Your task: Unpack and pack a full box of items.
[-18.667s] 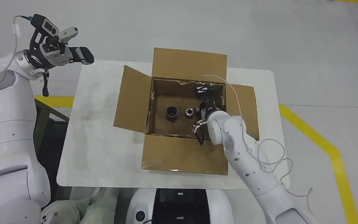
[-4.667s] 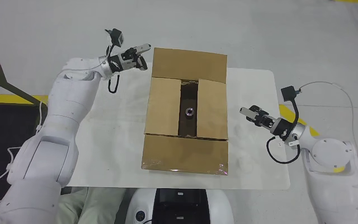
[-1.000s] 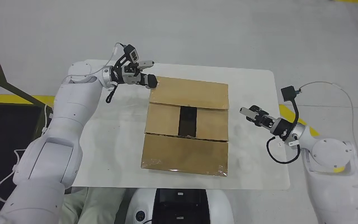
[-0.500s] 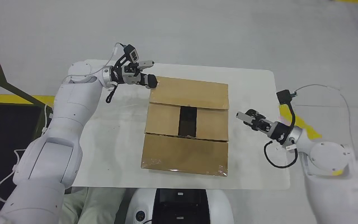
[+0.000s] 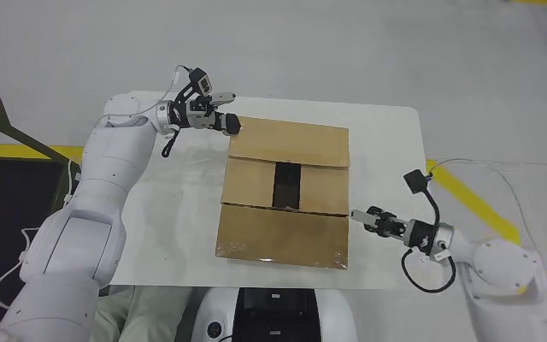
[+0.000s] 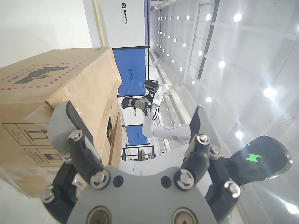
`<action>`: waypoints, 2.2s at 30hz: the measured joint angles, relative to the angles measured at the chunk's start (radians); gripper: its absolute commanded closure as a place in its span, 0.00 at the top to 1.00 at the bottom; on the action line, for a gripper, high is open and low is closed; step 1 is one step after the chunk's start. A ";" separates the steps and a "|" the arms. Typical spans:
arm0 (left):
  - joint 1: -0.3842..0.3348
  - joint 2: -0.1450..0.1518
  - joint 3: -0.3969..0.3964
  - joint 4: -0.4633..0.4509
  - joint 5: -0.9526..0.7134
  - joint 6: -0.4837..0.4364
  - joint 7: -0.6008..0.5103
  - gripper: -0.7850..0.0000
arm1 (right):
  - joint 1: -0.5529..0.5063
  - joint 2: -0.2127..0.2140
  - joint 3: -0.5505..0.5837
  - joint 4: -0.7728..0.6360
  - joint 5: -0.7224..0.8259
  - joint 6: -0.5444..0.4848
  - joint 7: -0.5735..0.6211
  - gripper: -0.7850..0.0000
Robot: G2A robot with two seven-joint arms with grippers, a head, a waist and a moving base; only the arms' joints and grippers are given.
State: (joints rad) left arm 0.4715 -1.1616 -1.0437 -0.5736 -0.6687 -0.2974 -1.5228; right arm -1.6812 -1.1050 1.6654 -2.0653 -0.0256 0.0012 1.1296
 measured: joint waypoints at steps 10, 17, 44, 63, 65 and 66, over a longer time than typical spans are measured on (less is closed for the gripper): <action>0.000 0.000 0.000 0.000 0.000 0.000 0.000 1.00 | -0.084 0.007 -0.055 -0.011 0.058 -0.016 0.039 1.00; 0.000 0.000 0.000 0.000 0.000 0.000 0.000 1.00 | -0.094 0.014 -0.094 -0.001 0.118 -0.016 0.076 1.00; 0.000 0.000 0.000 0.000 0.000 0.000 0.000 1.00 | -0.041 0.032 -0.120 0.053 0.430 -0.090 0.096 1.00; 0.000 0.000 0.000 0.000 0.000 0.000 0.000 1.00 | 0.054 0.038 -0.155 0.043 0.245 -0.143 -0.111 1.00; 0.000 0.000 0.000 0.000 0.000 0.000 0.000 1.00 | 0.074 0.039 -0.161 0.054 0.236 -0.140 -0.126 1.00; 0.000 0.000 0.000 0.000 0.000 0.000 0.000 1.00 | 0.082 0.039 -0.163 0.059 0.233 -0.139 -0.132 1.00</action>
State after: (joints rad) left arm 0.4715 -1.1616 -1.0437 -0.5736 -0.6687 -0.2975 -1.5228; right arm -1.5988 -1.0663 1.5021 -2.0068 0.2072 -0.1379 0.9980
